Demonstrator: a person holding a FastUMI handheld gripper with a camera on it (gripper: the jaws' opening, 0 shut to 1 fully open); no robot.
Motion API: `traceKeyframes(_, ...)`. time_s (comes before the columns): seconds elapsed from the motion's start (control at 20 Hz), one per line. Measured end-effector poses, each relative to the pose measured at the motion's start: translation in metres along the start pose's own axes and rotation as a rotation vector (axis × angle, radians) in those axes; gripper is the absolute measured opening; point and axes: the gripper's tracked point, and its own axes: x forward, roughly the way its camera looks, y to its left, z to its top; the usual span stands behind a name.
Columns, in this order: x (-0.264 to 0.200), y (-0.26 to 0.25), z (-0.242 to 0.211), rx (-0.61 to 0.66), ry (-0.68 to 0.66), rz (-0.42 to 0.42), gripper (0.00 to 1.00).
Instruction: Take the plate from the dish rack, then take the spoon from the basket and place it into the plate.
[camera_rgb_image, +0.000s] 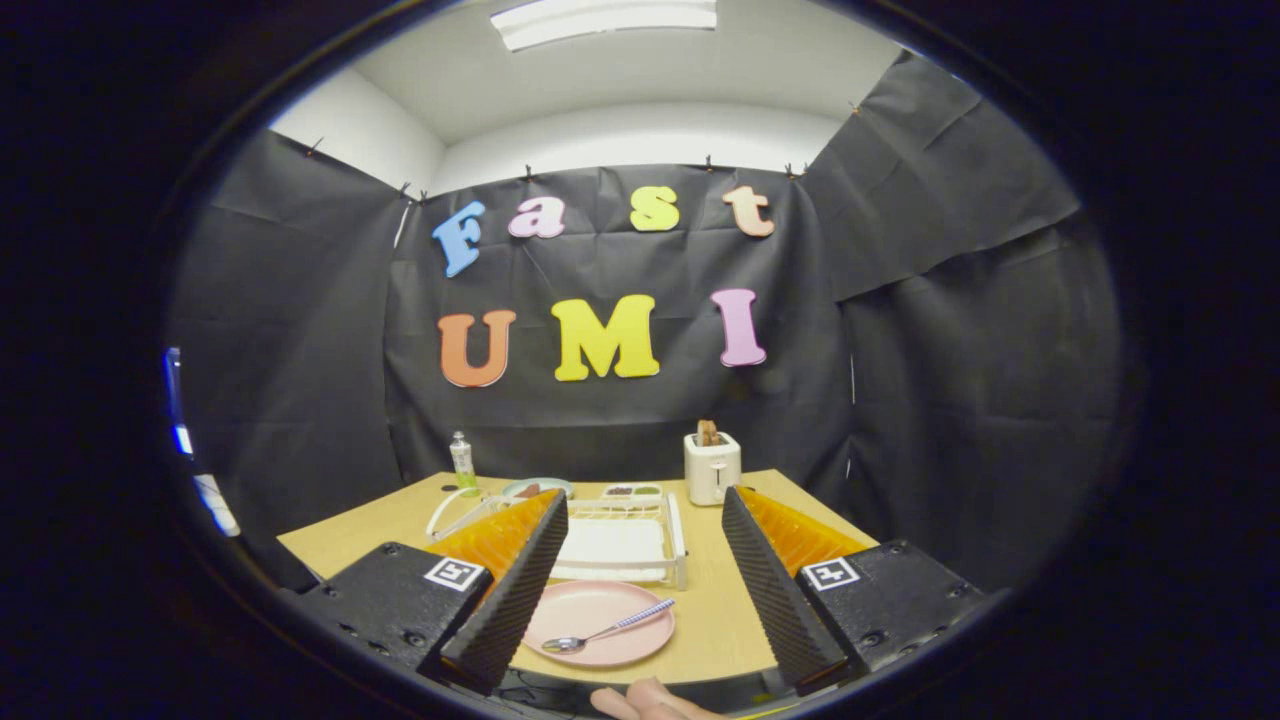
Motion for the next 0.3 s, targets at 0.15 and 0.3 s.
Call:
traceKeyframes(0.15, 0.0026, -0.0075, -0.0005, 0.017, 0.011, -0.004, 1.0)
traceKeyframes(0.3, 0.0057, -0.0124, -0.0005, 0.024, 0.017, -0.012, 1.0)
